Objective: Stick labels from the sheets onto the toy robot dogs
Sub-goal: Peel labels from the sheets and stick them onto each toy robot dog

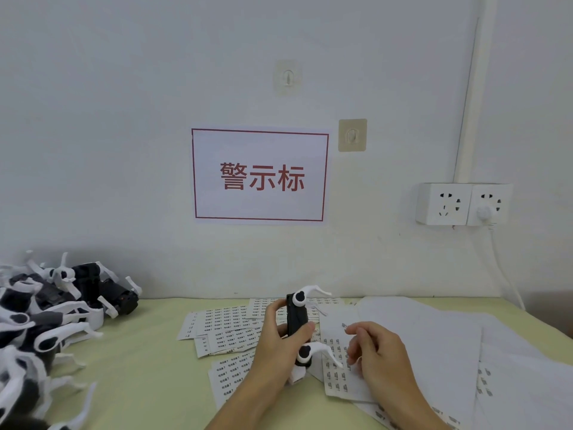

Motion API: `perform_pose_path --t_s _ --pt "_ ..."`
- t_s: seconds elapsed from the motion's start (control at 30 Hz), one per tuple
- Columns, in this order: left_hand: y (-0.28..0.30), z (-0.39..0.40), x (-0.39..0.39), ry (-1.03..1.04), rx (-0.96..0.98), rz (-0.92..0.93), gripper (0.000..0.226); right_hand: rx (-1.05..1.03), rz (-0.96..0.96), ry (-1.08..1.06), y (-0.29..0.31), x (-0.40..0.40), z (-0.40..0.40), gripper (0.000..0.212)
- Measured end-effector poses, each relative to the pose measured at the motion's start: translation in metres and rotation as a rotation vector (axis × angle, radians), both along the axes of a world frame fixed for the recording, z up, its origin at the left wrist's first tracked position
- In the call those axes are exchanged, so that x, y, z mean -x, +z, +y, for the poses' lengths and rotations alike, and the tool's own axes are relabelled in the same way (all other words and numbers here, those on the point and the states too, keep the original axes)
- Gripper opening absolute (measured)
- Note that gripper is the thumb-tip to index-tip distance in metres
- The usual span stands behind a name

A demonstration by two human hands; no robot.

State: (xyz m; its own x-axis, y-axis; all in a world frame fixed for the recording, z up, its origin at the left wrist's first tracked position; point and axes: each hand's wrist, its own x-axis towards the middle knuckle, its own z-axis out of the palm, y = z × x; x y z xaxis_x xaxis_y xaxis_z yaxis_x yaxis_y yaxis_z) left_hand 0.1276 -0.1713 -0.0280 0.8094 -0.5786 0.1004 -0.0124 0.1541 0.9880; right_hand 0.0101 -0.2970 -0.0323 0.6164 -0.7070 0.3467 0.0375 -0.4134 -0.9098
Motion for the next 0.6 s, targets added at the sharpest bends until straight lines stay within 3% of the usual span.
perform_pose_path --t_s 0.17,0.3,0.4,0.5,0.6 --pt "-0.002 0.001 -0.002 0.002 -0.002 -0.006 0.051 0.025 0.032 0.016 -0.001 0.0 0.001 0.037" --pt "0.001 0.004 0.0 -0.021 0.017 -0.054 0.067 0.243 -0.062 -0.025 0.002 0.002 0.011 0.032" --pt "0.004 0.005 0.001 -0.051 0.026 -0.072 0.064 0.412 -0.204 -0.077 0.009 0.005 0.017 0.03" --pt "0.004 0.006 0.002 -0.068 0.03 -0.07 0.061 0.418 -0.275 -0.064 0.025 0.007 0.022 0.03" --pt "0.005 0.006 0.002 -0.081 0.03 -0.062 0.061 0.357 -0.184 0.063 0.048 0.008 0.022 0.025"
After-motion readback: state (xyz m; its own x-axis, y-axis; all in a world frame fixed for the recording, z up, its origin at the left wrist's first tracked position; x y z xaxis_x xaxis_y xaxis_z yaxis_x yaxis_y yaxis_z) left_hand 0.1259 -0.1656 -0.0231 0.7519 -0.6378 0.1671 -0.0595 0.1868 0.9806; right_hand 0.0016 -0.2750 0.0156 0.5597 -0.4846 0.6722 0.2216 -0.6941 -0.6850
